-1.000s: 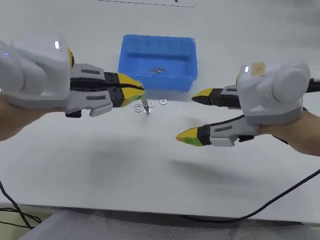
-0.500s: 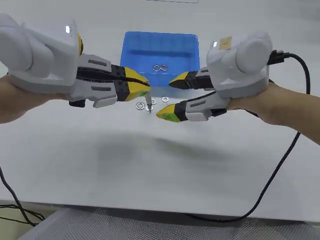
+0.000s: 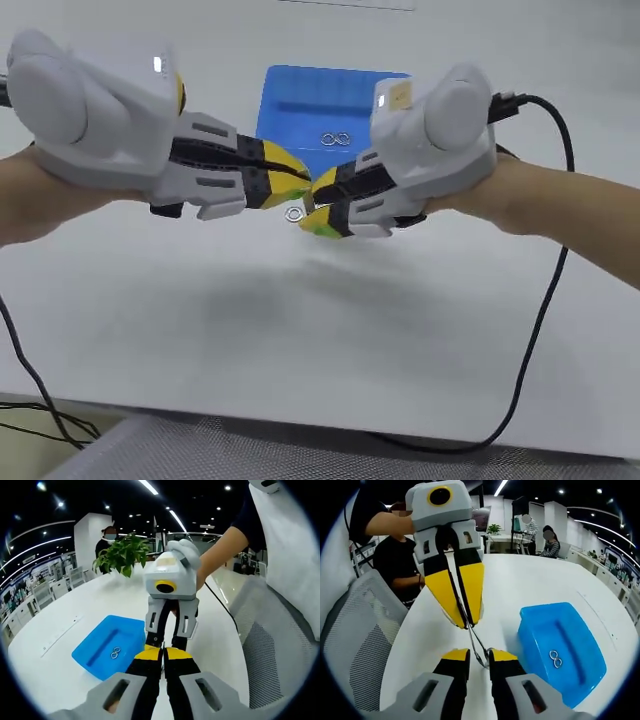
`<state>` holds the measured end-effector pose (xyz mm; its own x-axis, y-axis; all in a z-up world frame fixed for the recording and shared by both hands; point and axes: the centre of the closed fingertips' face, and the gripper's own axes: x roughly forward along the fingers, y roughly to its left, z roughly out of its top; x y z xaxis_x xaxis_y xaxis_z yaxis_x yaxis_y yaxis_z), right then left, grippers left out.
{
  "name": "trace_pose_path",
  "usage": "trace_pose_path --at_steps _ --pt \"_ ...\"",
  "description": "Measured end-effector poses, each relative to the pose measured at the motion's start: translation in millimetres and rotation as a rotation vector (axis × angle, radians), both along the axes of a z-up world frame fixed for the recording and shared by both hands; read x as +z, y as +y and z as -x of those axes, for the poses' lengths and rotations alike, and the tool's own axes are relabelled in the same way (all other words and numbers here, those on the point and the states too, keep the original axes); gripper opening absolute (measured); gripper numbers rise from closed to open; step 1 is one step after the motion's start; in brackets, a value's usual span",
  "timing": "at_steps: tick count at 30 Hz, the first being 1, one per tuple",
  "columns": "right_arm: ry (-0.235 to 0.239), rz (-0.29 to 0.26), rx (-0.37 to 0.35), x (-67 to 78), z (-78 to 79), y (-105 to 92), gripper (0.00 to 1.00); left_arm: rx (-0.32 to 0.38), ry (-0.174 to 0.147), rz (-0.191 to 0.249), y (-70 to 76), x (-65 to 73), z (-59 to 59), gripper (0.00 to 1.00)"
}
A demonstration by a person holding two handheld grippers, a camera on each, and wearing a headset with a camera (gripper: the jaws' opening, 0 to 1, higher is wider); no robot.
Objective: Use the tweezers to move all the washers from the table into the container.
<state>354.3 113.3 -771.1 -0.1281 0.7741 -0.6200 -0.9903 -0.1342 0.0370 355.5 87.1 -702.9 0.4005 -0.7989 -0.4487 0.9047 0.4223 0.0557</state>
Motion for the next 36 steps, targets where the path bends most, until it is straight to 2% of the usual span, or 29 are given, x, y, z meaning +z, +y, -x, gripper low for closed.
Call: trace_pose_path --at_steps 2,3,9,22,24,27,30,32,35,36 --pt "-0.026 0.018 0.006 -5.2 -4.7 0.4 0.14 0.003 0.003 0.004 0.0 -0.3 -0.2 0.05" --pt "-0.025 0.021 0.013 -5.4 -3.8 1.4 0.13 0.004 0.001 0.003 0.1 -0.3 -0.4 0.05" --pt "-0.105 0.033 0.072 -10.4 -3.8 2.7 0.12 -0.002 -0.003 -0.013 0.6 -1.1 0.2 0.05" --pt "-0.137 0.012 0.062 -8.4 -3.2 2.8 0.11 0.035 0.008 -0.020 0.5 -4.5 -3.4 0.07" --pt "-0.134 0.011 0.055 -7.5 -2.7 2.1 0.10 0.037 0.035 -0.002 -2.3 -4.4 -0.8 0.13" --pt "-0.124 0.003 0.049 -5.1 -0.7 0.8 0.10 0.047 0.018 0.019 -4.5 1.3 -2.1 0.19" --pt "-0.122 -0.001 0.042 -1.8 -0.3 -0.2 0.10 0.066 0.005 0.012 -0.1 4.0 -3.6 0.22" --pt "-0.120 -0.011 0.030 2.2 -1.5 -0.6 0.10 0.086 -0.004 0.012 3.4 6.2 -4.9 0.28" --pt "-0.103 -0.037 0.014 10.7 -2.0 -1.0 0.10 0.151 -0.088 0.010 12.0 15.9 -13.7 0.41" --pt "-0.100 -0.050 0.008 14.4 -2.4 -1.7 0.10 0.165 -0.073 0.027 12.4 17.6 -12.2 0.42"
